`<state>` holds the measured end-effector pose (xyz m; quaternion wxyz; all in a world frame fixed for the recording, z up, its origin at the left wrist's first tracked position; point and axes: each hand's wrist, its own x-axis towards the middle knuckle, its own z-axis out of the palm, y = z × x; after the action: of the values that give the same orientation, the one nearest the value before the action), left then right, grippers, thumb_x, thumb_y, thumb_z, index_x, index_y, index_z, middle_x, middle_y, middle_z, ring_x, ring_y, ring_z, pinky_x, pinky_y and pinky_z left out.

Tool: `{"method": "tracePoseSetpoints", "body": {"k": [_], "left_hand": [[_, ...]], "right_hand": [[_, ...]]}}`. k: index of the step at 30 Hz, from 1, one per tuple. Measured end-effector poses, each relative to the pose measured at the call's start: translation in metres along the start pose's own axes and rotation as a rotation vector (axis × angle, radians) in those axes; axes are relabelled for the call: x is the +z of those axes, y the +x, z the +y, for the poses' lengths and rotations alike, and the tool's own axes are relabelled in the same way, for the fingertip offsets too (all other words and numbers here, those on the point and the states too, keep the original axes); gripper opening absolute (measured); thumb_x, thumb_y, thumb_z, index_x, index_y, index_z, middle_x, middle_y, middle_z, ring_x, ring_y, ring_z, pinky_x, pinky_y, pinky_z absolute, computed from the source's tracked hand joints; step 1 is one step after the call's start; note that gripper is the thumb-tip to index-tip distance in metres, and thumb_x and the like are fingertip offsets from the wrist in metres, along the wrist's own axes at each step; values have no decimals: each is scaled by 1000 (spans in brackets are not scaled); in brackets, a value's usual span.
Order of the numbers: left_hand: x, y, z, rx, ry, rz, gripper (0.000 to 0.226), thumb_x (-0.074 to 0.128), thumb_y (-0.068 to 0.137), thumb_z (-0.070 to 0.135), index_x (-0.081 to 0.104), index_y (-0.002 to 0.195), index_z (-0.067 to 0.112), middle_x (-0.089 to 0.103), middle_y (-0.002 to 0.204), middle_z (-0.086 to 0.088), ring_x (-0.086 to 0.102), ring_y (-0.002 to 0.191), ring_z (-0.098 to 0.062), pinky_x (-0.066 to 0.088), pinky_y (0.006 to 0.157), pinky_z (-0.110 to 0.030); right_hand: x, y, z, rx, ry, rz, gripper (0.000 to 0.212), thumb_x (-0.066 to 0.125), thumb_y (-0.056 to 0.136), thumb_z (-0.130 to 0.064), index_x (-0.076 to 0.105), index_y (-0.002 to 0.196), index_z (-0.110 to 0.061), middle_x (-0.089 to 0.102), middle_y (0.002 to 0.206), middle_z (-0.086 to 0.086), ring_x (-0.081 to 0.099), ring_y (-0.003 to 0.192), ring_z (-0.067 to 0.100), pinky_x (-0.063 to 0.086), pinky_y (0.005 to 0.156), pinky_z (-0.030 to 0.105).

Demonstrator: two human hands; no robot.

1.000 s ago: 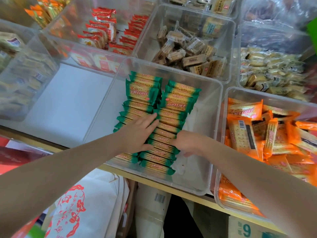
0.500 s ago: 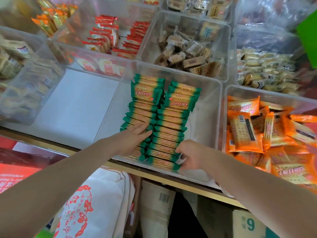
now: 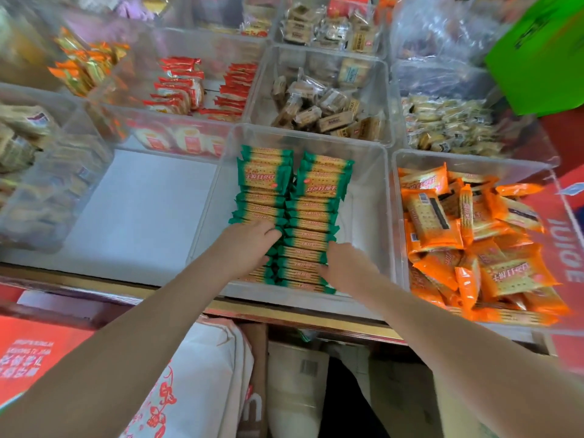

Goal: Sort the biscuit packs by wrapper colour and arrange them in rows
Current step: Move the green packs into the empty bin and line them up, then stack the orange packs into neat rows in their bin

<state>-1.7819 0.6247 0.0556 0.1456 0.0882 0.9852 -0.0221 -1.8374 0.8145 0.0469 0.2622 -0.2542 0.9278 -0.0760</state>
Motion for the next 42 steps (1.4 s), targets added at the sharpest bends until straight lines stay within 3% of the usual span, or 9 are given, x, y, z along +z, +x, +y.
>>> {"method": "tracePoseSetpoints", "body": {"k": [7,11,16,20,24,29,33,38,42], "left_hand": [[-45,-26,31,71,-123,343,37,41,96,29,46,131,19,59,107,2,58,89,-18,37,53,-25],[-66,-15,61,131,-157,374,36,39,96,31,45,131,22,58,110,6,57,92,-13,48,59,-28],[-77,8,101,62,-220,299,31,39,96,32,51,122,23,58,109,5,56,93,-12,48,62,-28],[-90,32,134,-42,-294,310,30,42,96,31,53,122,21,58,111,6,55,94,-13,49,75,-34],[-95,56,163,-166,-383,301,33,42,96,29,52,126,19,55,117,2,56,98,-15,48,81,-35],[-87,79,194,-260,-453,300,38,46,95,28,49,130,15,50,128,-2,50,113,-18,40,85,-28],[-86,99,222,-202,-416,333,46,51,93,31,45,134,11,41,138,-5,42,124,-20,38,98,-29],[-81,120,246,-406,-433,274,64,42,94,46,24,145,11,12,155,-6,15,140,-22,19,112,-32],[-69,132,243,-409,-365,251,66,36,94,51,23,146,13,20,153,-7,13,141,-22,12,114,-33]], "right_hand": [[-30,-71,10,-64,-52,537,25,46,96,-28,55,117,-17,65,98,-2,60,83,16,52,70,29],[-38,-91,59,-39,-66,755,17,60,82,-9,64,99,-6,65,91,12,61,82,36,49,70,42],[-66,-73,117,103,34,610,33,52,89,-17,52,121,-7,50,124,14,47,111,35,42,87,42],[-86,-46,139,137,239,477,36,52,90,-30,51,116,-6,52,117,15,52,105,34,45,84,40],[-95,-25,145,135,212,336,54,58,84,-48,47,120,-9,51,119,9,49,111,30,43,83,38],[-106,-20,159,32,143,194,79,69,77,-45,28,134,-9,49,124,13,45,118,34,43,89,42],[-121,-36,212,-24,60,276,82,63,82,-37,15,144,-13,38,138,12,36,126,34,39,97,41],[-128,-50,268,20,-159,315,71,57,81,-37,25,140,-14,36,136,11,37,124,33,38,95,40],[-121,-53,290,69,-152,188,78,58,79,-34,19,144,-15,29,143,14,32,128,35,36,98,42]]}}
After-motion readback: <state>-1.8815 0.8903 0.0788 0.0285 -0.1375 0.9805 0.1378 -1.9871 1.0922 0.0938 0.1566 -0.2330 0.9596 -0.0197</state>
